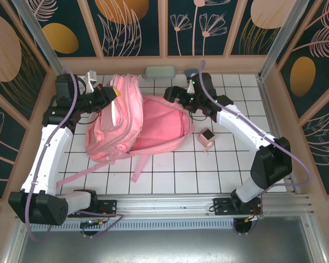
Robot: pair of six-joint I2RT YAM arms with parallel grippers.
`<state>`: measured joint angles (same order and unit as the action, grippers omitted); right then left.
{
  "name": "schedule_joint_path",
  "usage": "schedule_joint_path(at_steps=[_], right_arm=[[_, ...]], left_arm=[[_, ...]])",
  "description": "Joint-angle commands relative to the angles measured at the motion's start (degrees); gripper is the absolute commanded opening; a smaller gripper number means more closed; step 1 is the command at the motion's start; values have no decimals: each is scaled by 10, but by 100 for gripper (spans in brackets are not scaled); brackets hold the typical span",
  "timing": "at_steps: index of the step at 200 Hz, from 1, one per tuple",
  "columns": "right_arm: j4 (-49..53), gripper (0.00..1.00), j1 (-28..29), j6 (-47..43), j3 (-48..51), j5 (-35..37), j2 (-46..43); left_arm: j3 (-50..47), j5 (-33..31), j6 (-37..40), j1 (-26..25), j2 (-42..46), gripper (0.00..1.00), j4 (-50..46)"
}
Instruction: Pack books, pencil case, and school supplies into a backpack
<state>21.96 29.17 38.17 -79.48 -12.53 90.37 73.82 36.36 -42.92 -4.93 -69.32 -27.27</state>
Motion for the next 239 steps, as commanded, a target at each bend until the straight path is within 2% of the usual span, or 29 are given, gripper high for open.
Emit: schedule_joint_path(at_steps=[1,11,28,53,79,90,103,112,133,163,185,202,222,239], right_arm=[[276,98,-14,53,-30,213,2],[336,99,-21,84,-25,236,2],[397,99,-38,118,5,230,-6],[407,99,-42,99,55,220,-22],[364,99,-32,-44,89,232,-27],[319,99,-23,-137,119,226,-55],[280,99,-25,-195,146,250,-84],[274,99,-27,-202,147,268,-84],[231,99,-29,-226,153,248,-83],[194,99,-33,-275,164,155,-51],[199,99,-45,-272,158,219,-43],[194,99,-80,-267,164,224,-57],[188,99,-94,-268,169,189,-56],[179,99,-93,-272,177,130,-43]], left_arm=[[8,21,5,-1,51,0,116],[-1,21,0,0,57,0,125],[-21,24,-15,0,66,0,150],[-36,24,-15,0,71,0,159],[-41,10,-3,0,78,0,148],[-45,17,-8,-1,82,0,153],[-51,22,-12,0,86,0,159],[-53,24,-13,-1,88,0,161],[-62,28,-16,-1,95,0,168],[-65,39,-21,-2,95,0,173],[-64,44,-26,-6,96,0,178],[-62,45,-25,-11,99,0,178],[-61,46,-23,-19,103,0,178],[-59,45,-19,-27,104,0,176]])
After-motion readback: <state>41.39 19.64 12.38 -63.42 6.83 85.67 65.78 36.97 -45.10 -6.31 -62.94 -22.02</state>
